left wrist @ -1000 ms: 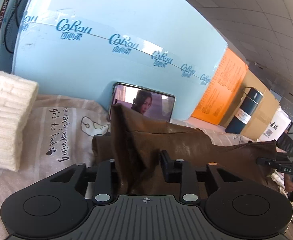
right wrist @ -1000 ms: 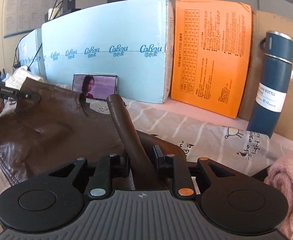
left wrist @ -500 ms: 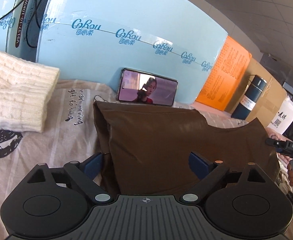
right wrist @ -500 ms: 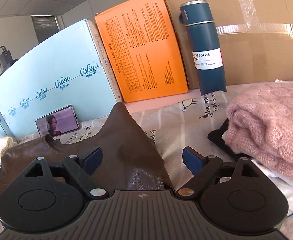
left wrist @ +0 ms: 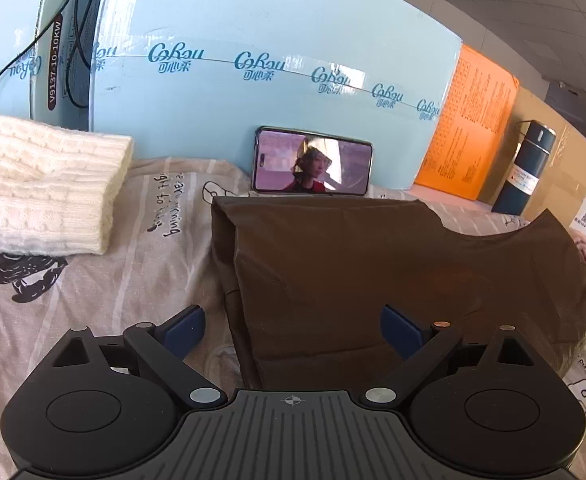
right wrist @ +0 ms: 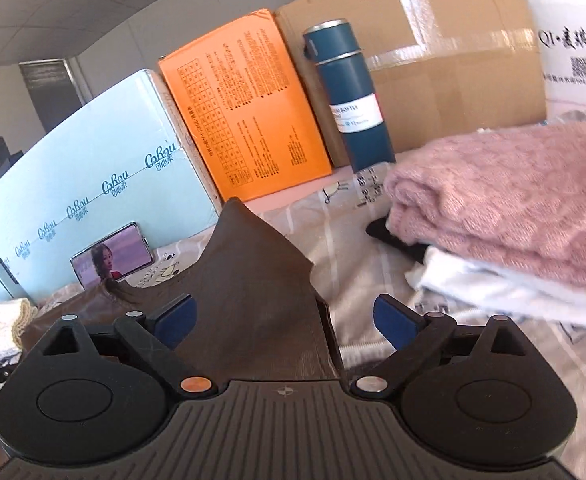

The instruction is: Fold clothes

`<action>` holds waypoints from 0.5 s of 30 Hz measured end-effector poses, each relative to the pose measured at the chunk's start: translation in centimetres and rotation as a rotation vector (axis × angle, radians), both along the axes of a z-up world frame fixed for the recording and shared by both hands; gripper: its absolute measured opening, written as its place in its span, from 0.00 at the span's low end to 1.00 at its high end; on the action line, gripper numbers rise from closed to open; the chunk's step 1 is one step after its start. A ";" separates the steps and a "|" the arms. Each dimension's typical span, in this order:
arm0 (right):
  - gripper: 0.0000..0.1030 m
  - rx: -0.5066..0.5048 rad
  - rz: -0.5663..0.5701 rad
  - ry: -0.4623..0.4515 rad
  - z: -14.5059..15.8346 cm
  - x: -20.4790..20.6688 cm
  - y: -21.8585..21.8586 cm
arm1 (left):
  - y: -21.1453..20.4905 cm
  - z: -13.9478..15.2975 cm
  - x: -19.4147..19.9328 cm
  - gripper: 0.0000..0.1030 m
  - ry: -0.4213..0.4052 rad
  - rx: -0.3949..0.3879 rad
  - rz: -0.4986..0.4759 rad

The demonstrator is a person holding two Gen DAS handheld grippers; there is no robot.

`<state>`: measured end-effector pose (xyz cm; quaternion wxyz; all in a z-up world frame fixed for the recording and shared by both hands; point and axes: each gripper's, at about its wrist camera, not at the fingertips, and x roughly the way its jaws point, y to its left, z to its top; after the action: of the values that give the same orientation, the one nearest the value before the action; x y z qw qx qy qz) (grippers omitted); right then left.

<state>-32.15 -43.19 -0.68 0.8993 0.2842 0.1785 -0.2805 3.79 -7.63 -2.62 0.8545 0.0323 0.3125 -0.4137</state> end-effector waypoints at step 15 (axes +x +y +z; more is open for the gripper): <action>0.97 0.405 -0.004 -0.149 -3.9 1.5 -1.0 | 1.1 -0.7 -1.7 0.95 0.057 -0.066 -0.024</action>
<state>-30.63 -44.20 -4.60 0.8338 0.4795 0.1638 -0.2189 2.14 -6.50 -3.36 0.8408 -0.0038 0.3223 -0.4348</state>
